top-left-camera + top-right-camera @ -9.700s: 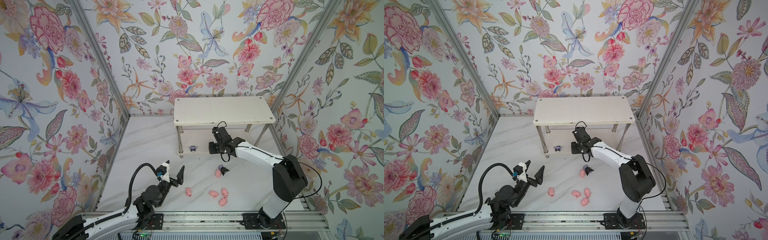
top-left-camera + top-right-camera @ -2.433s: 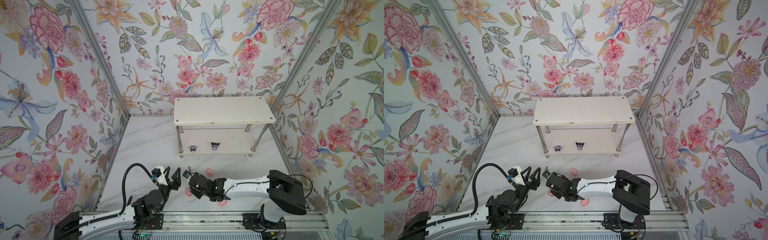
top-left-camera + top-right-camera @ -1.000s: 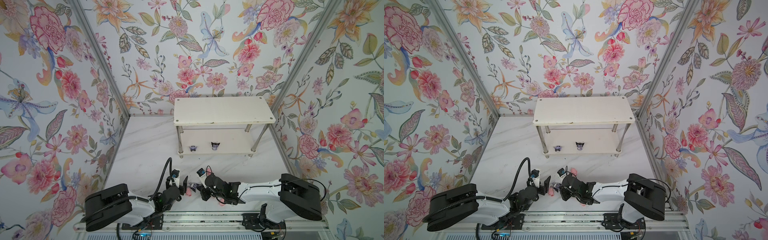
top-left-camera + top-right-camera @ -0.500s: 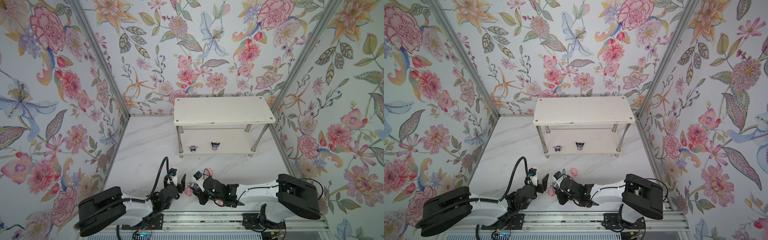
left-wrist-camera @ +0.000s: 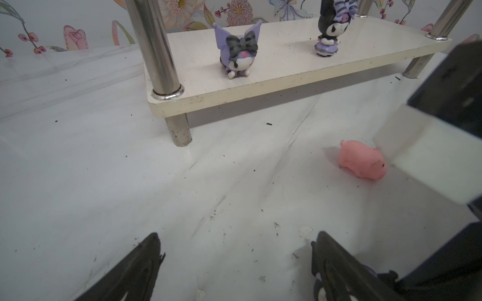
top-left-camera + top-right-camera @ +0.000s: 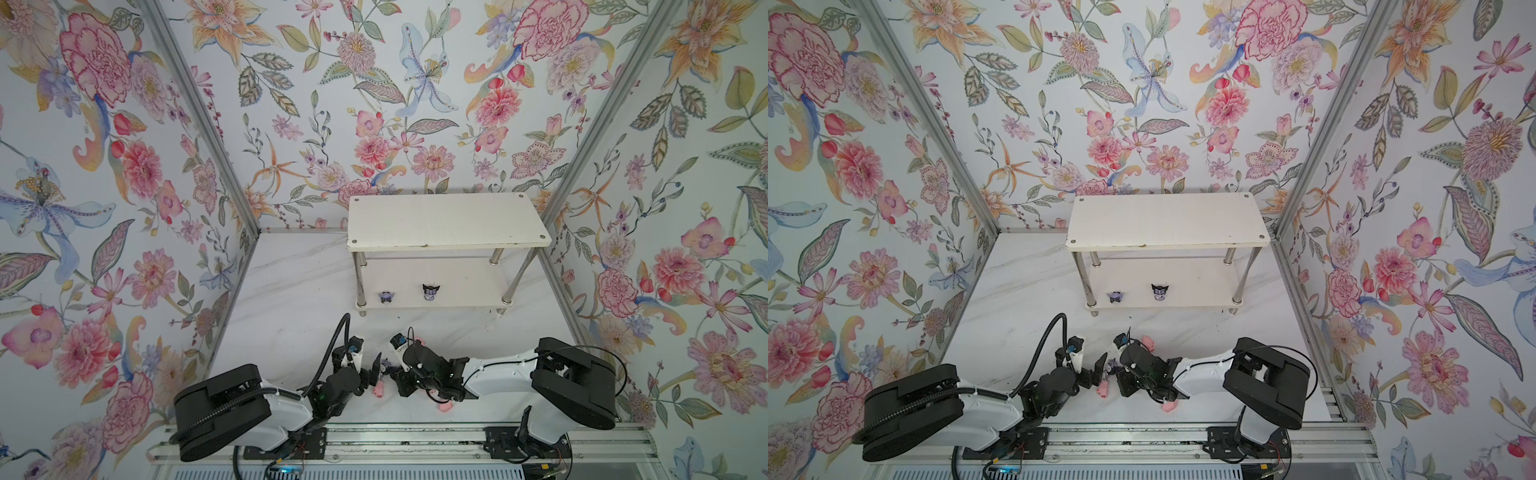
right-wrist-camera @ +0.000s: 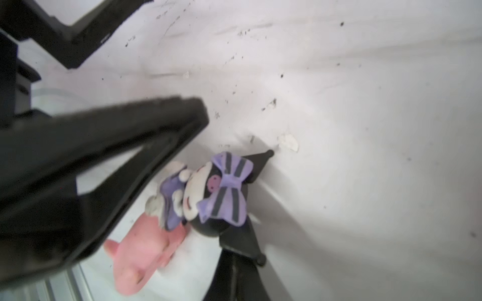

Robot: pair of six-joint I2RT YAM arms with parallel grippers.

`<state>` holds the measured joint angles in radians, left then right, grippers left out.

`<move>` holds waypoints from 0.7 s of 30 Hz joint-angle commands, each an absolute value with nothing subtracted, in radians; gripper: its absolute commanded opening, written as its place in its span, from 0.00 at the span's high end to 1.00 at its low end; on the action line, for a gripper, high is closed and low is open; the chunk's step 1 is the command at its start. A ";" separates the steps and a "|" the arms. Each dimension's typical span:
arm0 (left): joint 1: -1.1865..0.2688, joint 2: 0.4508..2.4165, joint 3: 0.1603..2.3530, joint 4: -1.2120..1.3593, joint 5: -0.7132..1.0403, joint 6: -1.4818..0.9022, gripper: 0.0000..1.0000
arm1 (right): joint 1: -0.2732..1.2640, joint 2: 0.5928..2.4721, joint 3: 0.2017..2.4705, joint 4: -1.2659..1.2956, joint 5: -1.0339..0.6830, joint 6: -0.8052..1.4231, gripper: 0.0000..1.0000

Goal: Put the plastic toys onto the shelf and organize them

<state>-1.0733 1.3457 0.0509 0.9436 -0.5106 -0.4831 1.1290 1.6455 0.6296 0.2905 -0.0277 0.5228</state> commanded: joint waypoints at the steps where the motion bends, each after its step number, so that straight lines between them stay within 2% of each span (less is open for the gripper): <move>1: -1.062 1.356 0.056 1.009 -0.500 -0.459 0.04 | 1.102 1.710 0.694 0.320 -0.065 0.488 1.00; 6: -1.061 1.338 0.055 0.988 -0.474 -0.459 0.05 | 1.057 1.762 0.741 0.327 -0.093 0.485 1.00; 16: -1.060 1.172 0.029 0.842 -0.403 -0.521 0.05 | 1.022 1.667 0.629 0.309 -0.049 0.499 1.00; 21: -1.060 1.087 0.034 0.739 -0.315 -0.562 0.05 | 1.022 1.628 0.570 0.337 -0.043 0.530 0.95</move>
